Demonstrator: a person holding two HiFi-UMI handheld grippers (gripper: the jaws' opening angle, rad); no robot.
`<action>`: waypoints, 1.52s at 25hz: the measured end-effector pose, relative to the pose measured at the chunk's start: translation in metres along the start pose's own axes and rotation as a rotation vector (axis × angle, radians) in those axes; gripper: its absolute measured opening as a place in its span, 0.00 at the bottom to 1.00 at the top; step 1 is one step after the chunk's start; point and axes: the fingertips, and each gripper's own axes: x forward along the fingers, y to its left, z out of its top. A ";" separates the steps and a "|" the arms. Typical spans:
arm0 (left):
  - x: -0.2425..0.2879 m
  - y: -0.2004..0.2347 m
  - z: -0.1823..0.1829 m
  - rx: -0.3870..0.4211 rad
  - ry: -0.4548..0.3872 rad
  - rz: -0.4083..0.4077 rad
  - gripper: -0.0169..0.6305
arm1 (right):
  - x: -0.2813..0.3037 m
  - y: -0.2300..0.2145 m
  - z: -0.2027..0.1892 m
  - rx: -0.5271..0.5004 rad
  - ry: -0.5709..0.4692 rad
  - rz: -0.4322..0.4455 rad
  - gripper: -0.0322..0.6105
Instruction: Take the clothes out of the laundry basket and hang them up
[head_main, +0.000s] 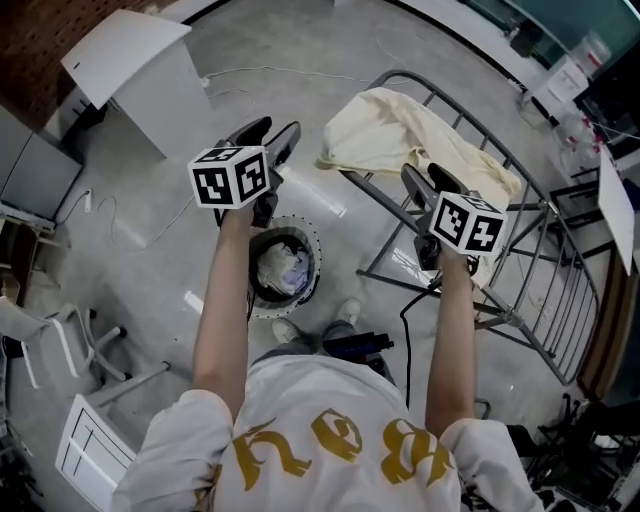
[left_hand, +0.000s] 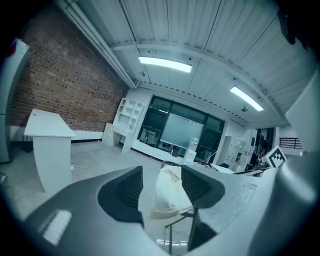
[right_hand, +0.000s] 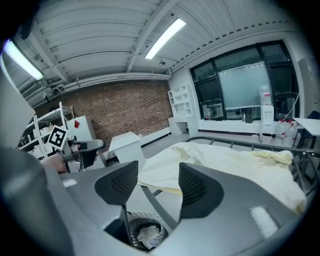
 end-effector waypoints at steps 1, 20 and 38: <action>-0.010 0.009 -0.004 -0.008 0.000 0.012 0.40 | 0.007 0.012 -0.004 -0.009 0.010 0.014 0.48; -0.169 0.150 -0.124 -0.171 0.054 0.270 0.38 | 0.109 0.216 -0.121 -0.200 0.172 0.276 0.46; -0.170 0.163 -0.344 -0.491 0.306 0.471 0.38 | 0.205 0.218 -0.328 -0.370 0.616 0.487 0.47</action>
